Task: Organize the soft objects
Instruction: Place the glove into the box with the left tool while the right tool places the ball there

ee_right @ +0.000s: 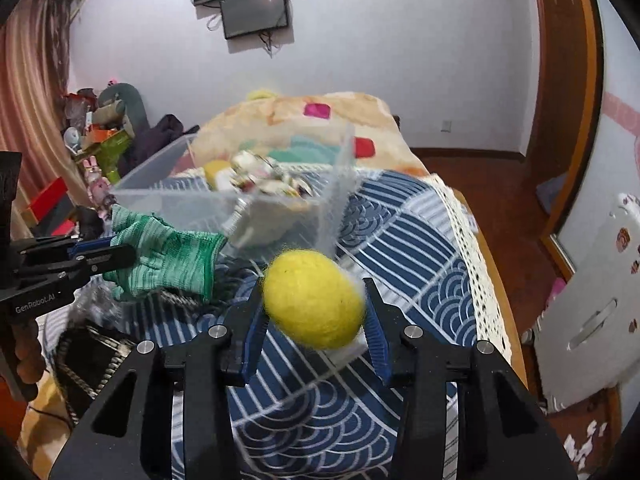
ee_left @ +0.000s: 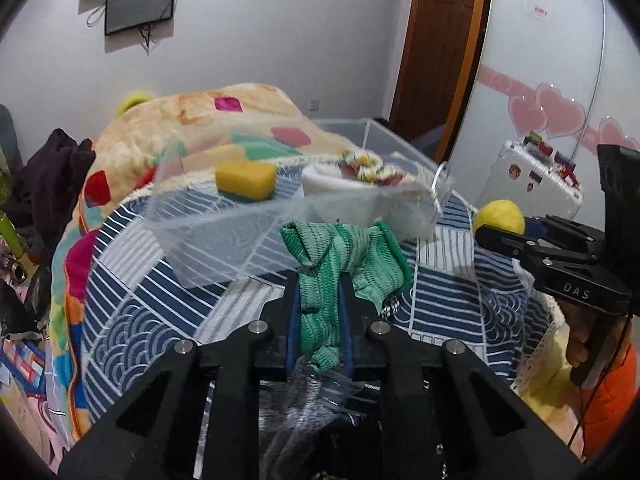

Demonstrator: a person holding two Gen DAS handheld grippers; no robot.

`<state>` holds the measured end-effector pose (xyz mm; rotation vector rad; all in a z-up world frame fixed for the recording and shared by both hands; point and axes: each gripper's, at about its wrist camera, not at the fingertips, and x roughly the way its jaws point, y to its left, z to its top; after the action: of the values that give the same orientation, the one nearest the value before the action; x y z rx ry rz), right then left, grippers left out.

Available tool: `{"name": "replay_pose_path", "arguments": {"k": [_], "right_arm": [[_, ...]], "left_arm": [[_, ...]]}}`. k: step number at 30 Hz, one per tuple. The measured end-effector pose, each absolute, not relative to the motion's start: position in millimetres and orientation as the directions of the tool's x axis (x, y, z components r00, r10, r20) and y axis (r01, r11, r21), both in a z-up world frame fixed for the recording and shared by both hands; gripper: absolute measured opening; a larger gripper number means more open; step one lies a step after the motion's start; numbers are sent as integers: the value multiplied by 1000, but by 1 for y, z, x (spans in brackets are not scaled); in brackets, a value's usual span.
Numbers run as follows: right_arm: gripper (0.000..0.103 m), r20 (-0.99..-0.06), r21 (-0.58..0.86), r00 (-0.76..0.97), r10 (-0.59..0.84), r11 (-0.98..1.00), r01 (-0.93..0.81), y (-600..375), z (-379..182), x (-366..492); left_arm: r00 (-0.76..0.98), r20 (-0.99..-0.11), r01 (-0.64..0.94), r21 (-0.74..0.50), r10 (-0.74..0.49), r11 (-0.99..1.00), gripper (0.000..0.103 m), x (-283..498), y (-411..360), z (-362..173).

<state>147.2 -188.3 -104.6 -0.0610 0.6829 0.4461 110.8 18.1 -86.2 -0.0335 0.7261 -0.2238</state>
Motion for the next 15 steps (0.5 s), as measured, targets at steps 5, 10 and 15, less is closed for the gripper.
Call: {"name": "replay_pose_path", "arguments": {"k": [5, 10, 15], "right_arm": [[41, -590, 92, 696, 410, 890, -446, -174, -90, 149], [41, -552, 89, 707, 443, 874, -478, -157, -76, 155], [41, -523, 91, 711, 470, 860, -502, -139, -65, 166]], "left_arm": [[768, -603, 170, -134, -217, 976, 17, 104, 32, -65], [809, -557, 135, -135, -188, 982, 17, 105, 44, -48], [834, -531, 88, -145, -153, 985, 17, 113, 59, -37]]}}
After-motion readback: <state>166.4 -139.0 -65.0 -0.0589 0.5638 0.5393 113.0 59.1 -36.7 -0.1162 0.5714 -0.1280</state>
